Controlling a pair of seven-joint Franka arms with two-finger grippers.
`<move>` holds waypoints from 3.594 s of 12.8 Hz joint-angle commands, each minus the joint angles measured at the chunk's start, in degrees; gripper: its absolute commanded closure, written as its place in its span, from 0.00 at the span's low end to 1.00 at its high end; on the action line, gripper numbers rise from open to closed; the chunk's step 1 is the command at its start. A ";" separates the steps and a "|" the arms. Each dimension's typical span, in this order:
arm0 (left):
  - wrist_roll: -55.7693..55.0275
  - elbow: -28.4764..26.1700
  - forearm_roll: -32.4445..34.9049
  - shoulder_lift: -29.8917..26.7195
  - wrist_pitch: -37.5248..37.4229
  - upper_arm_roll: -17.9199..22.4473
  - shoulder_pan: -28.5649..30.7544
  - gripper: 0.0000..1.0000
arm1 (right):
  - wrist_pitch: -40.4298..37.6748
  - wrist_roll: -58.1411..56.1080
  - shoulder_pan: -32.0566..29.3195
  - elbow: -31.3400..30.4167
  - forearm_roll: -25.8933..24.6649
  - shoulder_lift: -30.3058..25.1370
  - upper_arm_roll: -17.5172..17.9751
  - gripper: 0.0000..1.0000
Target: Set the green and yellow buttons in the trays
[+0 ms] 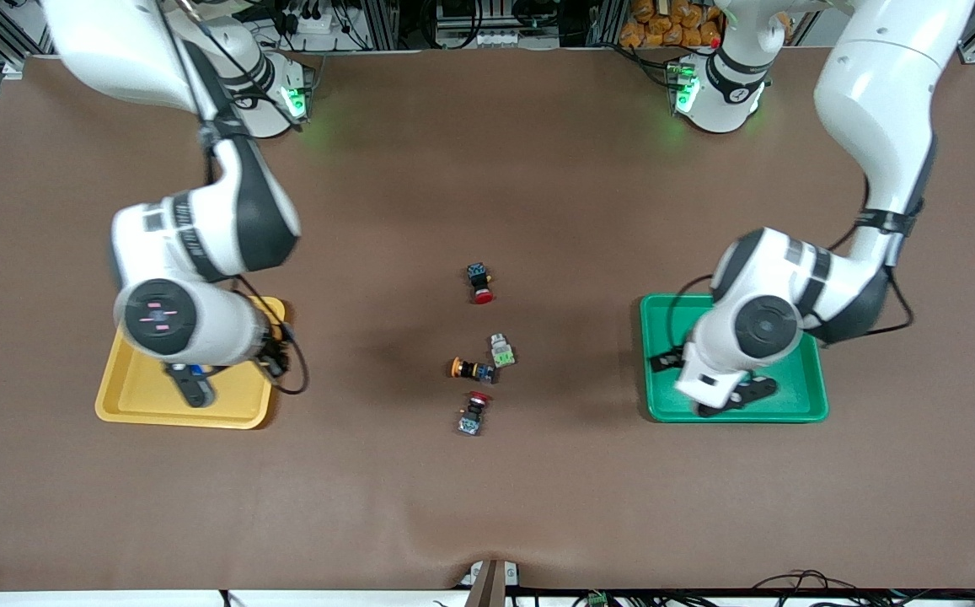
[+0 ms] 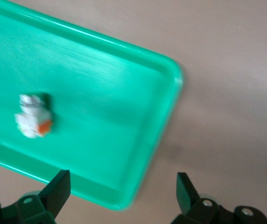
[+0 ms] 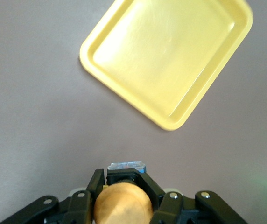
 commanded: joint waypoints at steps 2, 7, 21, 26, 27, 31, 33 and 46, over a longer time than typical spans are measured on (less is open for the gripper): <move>-8.56 2.72 -1.00 2.45 5.61 0.27 -9.56 0.00 | -2.82 -13.27 -6.37 -1.87 -0.80 -3.12 0.91 1.00; -18.69 4.03 -0.74 7.47 19.00 6.04 -21.95 0.00 | -5.19 -25.23 -11.39 -2.04 -0.36 -4.00 1.00 0.51; -24.06 7.38 -0.65 13.45 25.86 12.57 -31.82 0.13 | -5.56 -10.97 -2.80 -2.13 -0.01 -3.21 1.18 0.00; -24.06 7.29 -0.56 14.41 25.86 12.66 -32.00 0.18 | -0.29 2.59 2.93 -2.13 0.43 -0.67 1.26 0.00; -24.06 7.29 -0.56 14.67 25.86 12.66 -32.00 0.21 | 0.33 3.73 3.45 -2.13 0.43 -0.40 1.26 0.00; -24.94 7.29 -0.56 15.12 25.86 13.01 -32.00 0.27 | 1.03 4.36 4.07 -2.13 1.30 0.39 1.26 0.00; -24.85 7.38 -0.56 15.47 25.86 14.06 -32.09 0.28 | 2.17 6.37 3.99 -2.22 3.07 0.74 1.26 0.00; -24.24 6.59 1.46 10.12 21.58 14.16 -29.19 1.00 | 29.05 35.98 15.40 -5.20 6.24 10.49 1.09 0.00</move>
